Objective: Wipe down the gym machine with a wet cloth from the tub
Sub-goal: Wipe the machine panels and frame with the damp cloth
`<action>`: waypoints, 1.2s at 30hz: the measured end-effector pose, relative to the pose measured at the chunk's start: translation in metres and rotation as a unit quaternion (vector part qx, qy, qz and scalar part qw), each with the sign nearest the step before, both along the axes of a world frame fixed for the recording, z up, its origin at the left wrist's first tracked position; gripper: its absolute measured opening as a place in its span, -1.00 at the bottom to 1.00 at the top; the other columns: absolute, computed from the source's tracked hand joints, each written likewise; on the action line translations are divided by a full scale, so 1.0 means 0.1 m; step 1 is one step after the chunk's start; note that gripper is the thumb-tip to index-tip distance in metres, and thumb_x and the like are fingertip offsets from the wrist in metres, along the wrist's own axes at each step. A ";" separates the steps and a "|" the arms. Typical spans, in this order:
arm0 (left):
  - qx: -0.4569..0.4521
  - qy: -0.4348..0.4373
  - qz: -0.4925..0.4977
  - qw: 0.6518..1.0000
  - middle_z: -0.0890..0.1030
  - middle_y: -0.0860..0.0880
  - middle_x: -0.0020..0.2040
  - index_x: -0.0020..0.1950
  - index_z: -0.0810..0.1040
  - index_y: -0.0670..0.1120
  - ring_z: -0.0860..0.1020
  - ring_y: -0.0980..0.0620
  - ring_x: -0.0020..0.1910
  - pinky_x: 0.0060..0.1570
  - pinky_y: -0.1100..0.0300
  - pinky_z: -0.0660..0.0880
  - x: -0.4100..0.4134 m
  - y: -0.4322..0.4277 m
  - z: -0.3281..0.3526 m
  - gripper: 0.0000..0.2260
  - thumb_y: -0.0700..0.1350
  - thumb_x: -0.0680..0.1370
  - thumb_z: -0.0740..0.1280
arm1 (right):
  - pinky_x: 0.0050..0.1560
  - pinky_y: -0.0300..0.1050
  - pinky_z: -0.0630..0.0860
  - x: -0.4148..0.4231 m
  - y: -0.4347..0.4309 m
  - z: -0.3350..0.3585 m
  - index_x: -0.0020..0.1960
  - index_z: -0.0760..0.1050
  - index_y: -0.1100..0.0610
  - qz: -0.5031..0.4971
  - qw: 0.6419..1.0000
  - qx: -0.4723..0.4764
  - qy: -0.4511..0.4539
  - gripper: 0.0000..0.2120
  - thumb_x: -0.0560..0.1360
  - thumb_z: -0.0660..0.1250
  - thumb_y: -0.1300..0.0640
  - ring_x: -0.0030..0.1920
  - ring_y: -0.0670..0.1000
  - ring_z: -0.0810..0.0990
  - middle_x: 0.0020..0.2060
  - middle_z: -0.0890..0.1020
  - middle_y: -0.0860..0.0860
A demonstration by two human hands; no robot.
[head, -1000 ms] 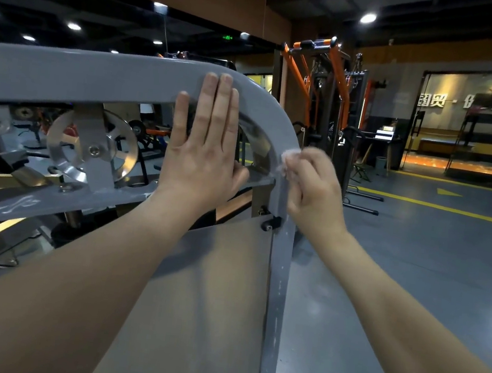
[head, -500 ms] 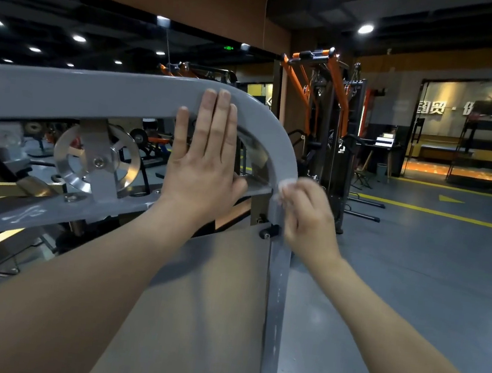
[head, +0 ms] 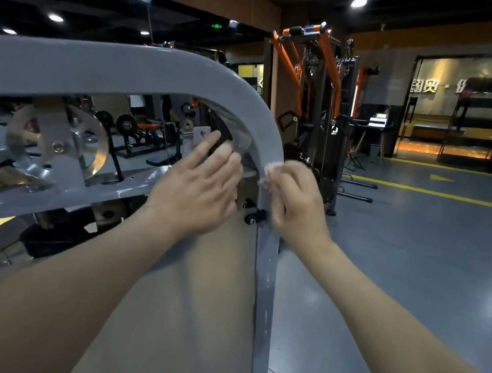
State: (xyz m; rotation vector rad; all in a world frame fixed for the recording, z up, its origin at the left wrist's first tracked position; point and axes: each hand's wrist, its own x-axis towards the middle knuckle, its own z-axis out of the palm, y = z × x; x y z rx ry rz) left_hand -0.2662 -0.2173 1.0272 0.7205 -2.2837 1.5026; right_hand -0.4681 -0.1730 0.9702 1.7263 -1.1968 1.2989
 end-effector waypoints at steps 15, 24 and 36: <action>-0.037 -0.004 0.006 0.999 0.50 -0.26 0.22 0.32 0.50 -0.31 0.37 -0.27 0.37 0.58 -0.22 0.05 -0.04 -0.03 -0.03 -0.50 0.04 0.66 0.04 | 0.07 -0.02 0.56 -0.01 0.04 -0.28 0.09 0.60 0.33 0.006 1.000 0.025 -0.002 -0.82 0.54 0.28 0.42 0.04 0.12 0.55 0.03 0.57 0.17; -0.040 0.007 -0.012 0.999 0.55 -0.25 0.23 0.34 0.52 -0.29 0.39 -0.26 0.38 0.57 -0.22 0.10 -0.05 -0.01 -0.06 -0.49 0.05 0.66 0.04 | 0.09 -0.20 0.53 0.12 -0.08 0.59 0.17 0.59 0.29 0.009 0.998 -0.044 -0.041 -0.82 0.59 0.31 0.32 0.05 0.03 0.54 0.05 0.55 0.15; 0.006 0.074 0.033 0.997 -0.12 -0.34 0.64 0.62 -0.20 -0.34 -0.19 -0.25 0.64 0.60 -0.17 -0.16 0.02 -0.01 -0.42 -0.32 0.14 0.71 -0.17 | 0.03 -0.02 0.54 -0.11 0.01 -0.10 0.08 0.59 0.28 -0.016 0.998 0.064 0.009 -0.83 0.54 0.29 0.39 0.01 0.12 0.53 0.04 0.56 0.14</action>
